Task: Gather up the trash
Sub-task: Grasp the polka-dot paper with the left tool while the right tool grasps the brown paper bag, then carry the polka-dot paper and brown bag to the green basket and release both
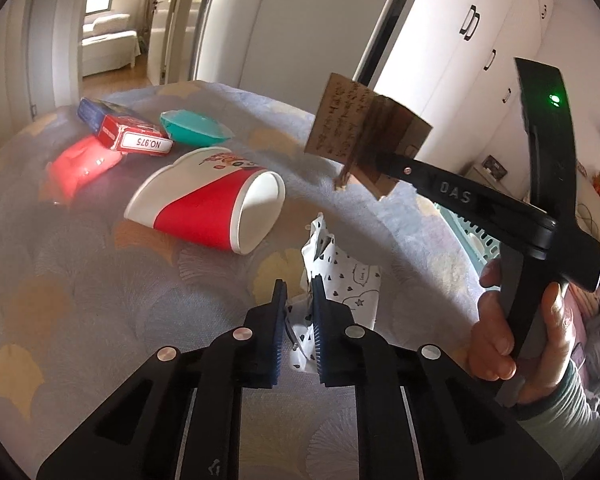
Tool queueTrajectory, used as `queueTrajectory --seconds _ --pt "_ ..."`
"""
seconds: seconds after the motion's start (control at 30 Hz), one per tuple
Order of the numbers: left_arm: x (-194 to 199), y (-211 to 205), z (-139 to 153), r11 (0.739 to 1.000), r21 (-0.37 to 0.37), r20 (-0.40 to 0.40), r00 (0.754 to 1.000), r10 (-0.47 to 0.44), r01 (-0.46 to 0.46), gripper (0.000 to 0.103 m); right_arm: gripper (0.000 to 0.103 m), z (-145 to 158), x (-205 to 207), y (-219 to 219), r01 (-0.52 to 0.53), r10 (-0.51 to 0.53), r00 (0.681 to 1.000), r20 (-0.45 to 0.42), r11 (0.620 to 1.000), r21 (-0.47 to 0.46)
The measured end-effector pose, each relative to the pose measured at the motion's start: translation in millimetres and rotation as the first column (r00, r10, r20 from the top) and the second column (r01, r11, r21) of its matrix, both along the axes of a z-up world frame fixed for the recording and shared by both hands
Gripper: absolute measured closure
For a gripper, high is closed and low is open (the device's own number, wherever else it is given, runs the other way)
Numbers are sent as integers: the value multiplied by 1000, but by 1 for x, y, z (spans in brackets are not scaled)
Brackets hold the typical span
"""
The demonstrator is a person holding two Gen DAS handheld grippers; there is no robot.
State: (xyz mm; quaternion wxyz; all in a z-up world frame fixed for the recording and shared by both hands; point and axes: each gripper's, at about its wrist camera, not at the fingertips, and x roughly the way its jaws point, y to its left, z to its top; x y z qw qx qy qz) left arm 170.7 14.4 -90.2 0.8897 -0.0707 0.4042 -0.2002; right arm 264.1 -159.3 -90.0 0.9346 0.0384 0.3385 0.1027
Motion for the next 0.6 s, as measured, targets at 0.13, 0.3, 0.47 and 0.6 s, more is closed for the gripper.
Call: queueTrajectory --seconds 0.13,0.3,0.47,0.6 --pt "-6 1 6 999 -42 10 1000 -9 9 93 99 10 -17 -10 22 -23 999 39 1000 15" --pt "-12 -12 15 998 -34 31 999 -45 46 93 99 28 -45 -37 51 -58 995 85 995 87" --pt "-19 -31 31 995 -42 67 994 -84 87 93 99 52 -74 -71 96 -113 984 134 987 130" --pt "-26 -54 47 990 -36 112 985 -129 134 93 99 67 -93 -100 146 -171 971 164 977 156"
